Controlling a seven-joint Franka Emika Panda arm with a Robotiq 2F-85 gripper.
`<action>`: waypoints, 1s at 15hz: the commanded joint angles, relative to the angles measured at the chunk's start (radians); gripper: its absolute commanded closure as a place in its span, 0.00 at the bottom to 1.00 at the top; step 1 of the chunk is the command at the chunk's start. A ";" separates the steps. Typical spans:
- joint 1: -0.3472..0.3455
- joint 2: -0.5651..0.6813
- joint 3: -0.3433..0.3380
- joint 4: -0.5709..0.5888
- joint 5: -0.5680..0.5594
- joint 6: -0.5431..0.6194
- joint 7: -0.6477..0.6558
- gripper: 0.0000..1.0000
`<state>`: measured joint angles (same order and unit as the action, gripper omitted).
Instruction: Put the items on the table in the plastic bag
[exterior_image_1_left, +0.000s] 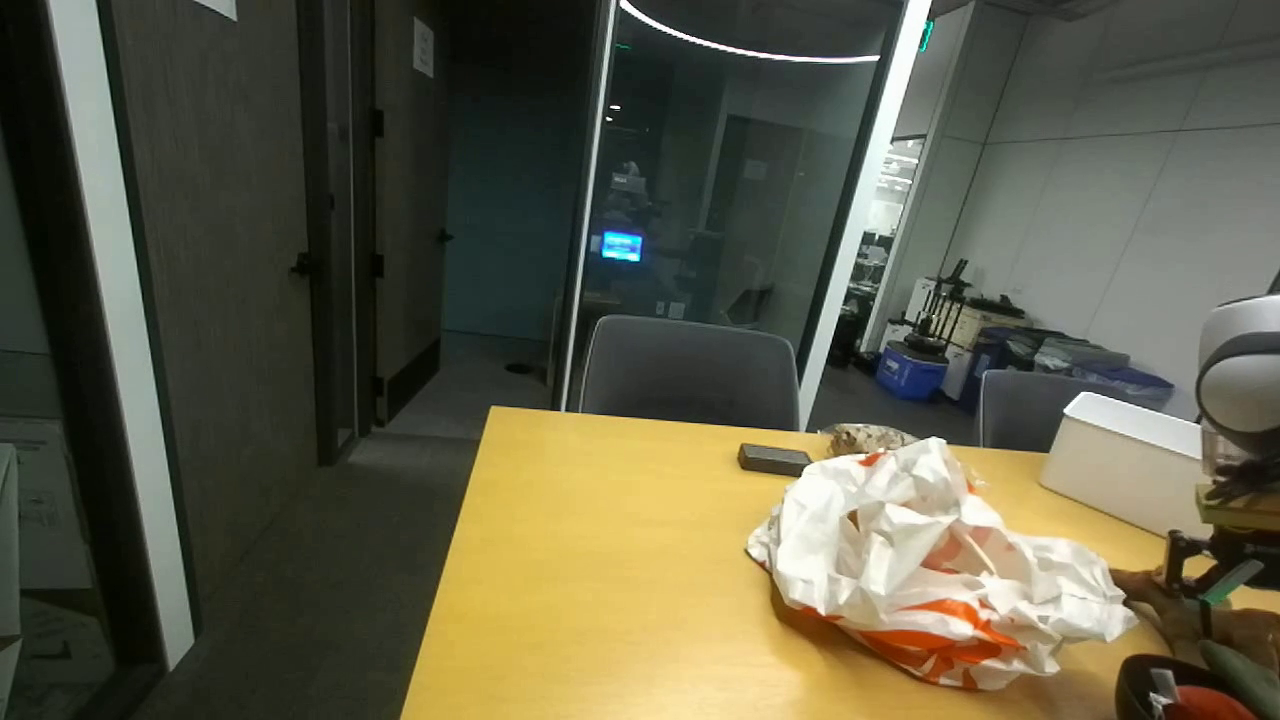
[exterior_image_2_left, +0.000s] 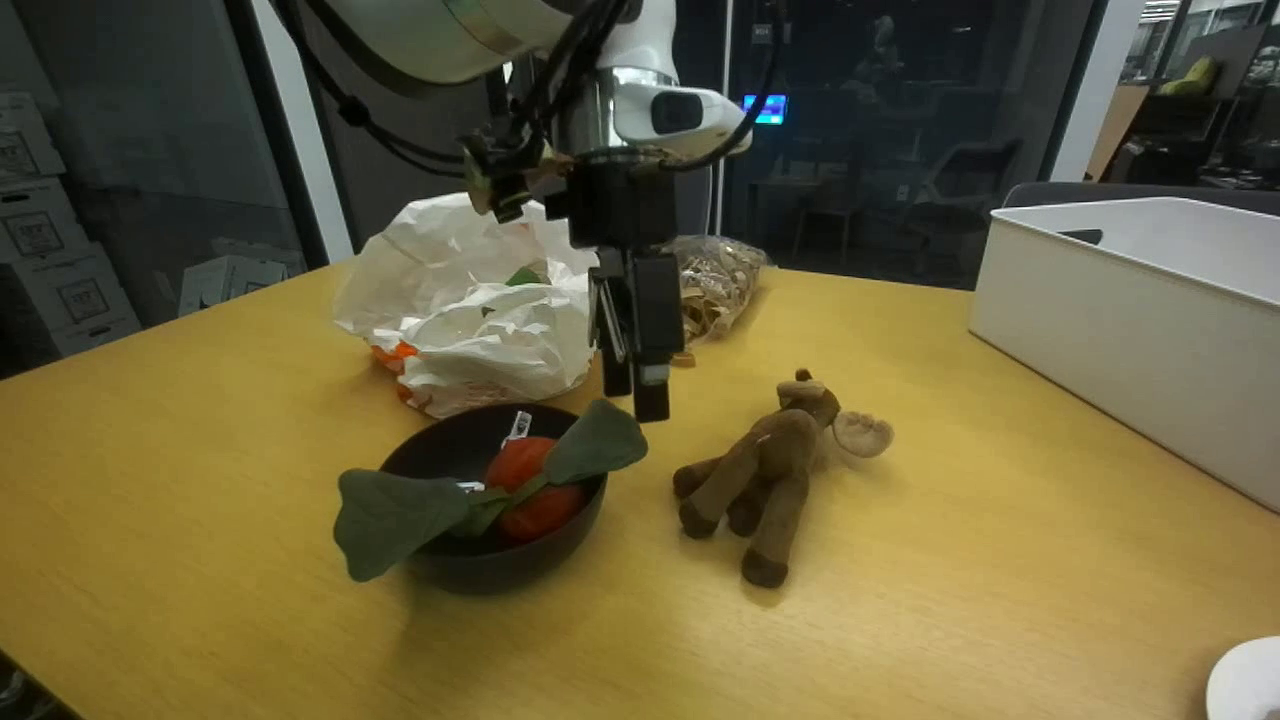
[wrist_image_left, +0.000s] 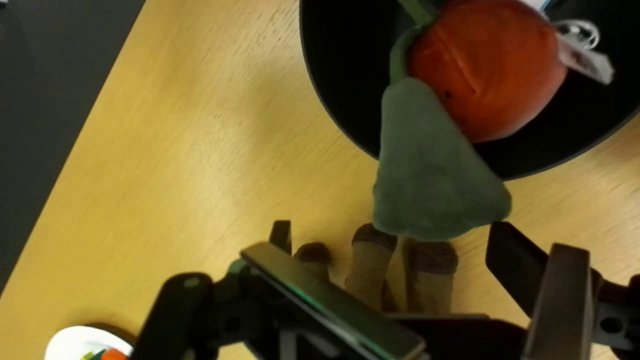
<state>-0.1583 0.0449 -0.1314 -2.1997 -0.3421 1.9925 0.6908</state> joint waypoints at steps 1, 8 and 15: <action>0.009 0.060 -0.024 0.040 -0.056 0.024 0.160 0.00; 0.034 0.139 -0.055 0.075 -0.171 0.051 0.469 0.00; 0.073 0.198 -0.067 0.118 -0.345 0.024 0.819 0.00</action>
<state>-0.1172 0.2158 -0.1780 -2.1189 -0.6157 2.0407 1.3809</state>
